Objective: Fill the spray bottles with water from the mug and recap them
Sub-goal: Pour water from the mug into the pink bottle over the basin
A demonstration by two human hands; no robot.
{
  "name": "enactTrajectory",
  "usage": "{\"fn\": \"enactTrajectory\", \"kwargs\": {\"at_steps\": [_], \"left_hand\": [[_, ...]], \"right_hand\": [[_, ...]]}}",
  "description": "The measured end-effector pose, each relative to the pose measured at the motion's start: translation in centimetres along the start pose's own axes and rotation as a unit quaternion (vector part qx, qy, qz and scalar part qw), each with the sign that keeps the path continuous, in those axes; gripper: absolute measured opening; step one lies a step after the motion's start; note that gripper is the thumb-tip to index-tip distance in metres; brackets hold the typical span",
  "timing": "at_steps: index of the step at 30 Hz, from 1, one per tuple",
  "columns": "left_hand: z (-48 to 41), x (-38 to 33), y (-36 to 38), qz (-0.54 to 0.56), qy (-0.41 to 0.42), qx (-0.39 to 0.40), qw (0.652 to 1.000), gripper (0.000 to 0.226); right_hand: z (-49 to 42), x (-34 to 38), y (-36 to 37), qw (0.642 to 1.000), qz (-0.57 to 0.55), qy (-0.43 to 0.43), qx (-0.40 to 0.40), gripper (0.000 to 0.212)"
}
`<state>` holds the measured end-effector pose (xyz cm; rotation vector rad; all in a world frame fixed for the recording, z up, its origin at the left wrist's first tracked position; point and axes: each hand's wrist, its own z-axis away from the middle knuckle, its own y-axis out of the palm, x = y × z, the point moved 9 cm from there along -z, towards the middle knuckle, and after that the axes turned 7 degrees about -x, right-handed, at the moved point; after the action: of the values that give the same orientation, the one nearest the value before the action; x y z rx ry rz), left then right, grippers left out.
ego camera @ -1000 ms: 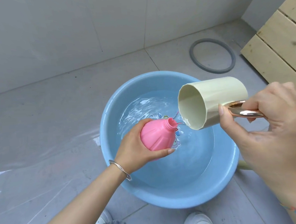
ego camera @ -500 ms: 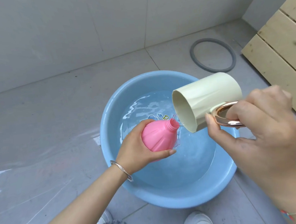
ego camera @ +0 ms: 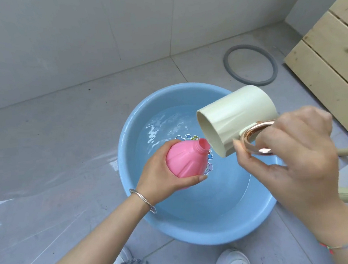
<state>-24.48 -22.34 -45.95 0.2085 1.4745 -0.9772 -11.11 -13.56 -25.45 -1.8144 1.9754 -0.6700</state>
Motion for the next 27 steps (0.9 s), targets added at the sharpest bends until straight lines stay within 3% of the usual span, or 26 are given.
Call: {"fn": "enactTrajectory", "kwargs": {"at_steps": [4, 8, 10, 16, 27], "left_hand": [[0.0, 0.3, -0.2, 0.027, -0.003, -0.007, 1.000, 0.084], [0.0, 0.3, -0.5, 0.060, -0.008, -0.012, 0.998, 0.084], [0.0, 0.1, -0.5, 0.080, -0.012, -0.013, 0.997, 0.083], [-0.1, 0.4, -0.3, 0.108, -0.021, -0.016, 0.994, 0.086], [-0.1, 0.7, -0.4, 0.107, -0.027, -0.021, 0.994, 0.085]], "right_hand": [[1.1, -5.0, -0.7, 0.979, -0.015, 0.203, -0.025, 0.032], [5.5, -10.4, 1.4, 0.900, -0.088, 0.427, -0.008, 0.035], [8.1, -11.8, 3.2, 0.873, -0.086, 0.479, 0.038, 0.036], [12.9, -12.2, 7.0, 0.861, -0.081, 0.479, 0.148, 0.040], [16.0, -11.5, 9.0, 0.876, -0.036, 0.422, 0.231, 0.044]]}}
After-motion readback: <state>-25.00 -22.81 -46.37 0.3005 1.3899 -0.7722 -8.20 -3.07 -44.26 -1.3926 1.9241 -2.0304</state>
